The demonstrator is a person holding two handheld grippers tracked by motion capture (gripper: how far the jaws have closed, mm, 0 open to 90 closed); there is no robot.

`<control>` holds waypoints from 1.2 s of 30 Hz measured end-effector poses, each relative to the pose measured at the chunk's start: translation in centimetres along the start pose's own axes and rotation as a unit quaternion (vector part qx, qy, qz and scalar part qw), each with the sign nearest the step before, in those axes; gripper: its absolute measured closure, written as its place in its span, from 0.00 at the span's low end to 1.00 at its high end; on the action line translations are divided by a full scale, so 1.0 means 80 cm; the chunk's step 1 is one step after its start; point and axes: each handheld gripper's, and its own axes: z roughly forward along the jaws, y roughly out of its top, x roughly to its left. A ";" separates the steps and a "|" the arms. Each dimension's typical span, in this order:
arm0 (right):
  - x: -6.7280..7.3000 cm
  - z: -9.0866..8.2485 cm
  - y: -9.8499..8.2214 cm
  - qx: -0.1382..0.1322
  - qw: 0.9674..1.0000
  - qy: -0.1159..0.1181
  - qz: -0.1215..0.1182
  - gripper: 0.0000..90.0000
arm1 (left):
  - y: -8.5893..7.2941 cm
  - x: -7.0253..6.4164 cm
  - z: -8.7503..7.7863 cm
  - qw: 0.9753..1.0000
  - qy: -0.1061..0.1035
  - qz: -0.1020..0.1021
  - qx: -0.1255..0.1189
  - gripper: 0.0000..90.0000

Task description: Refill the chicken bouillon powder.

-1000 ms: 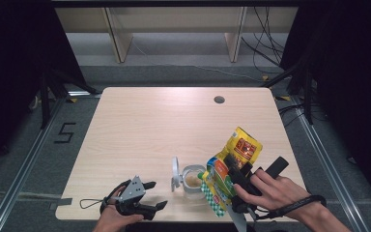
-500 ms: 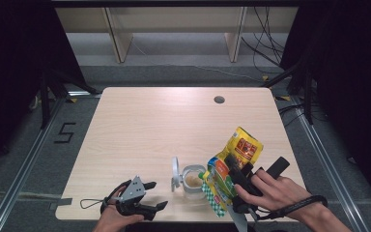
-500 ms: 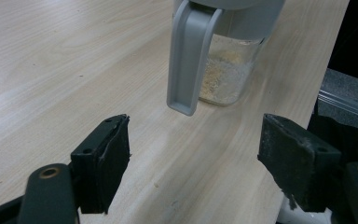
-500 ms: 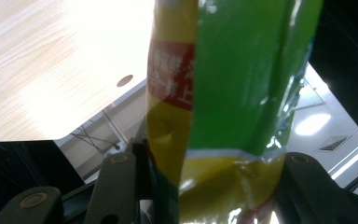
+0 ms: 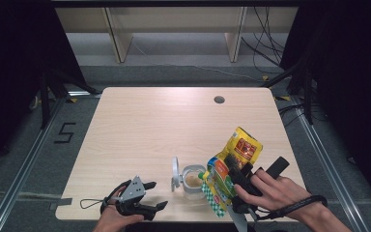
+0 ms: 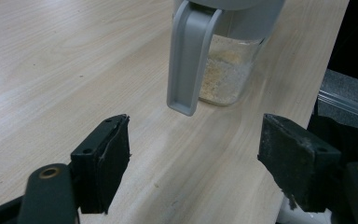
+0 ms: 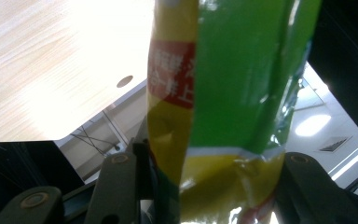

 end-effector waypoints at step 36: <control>0.001 -0.001 -0.003 -0.001 1.000 0.000 0.002 0.65 | -0.001 0.001 0.000 1.000 -0.001 0.001 0.006 0.27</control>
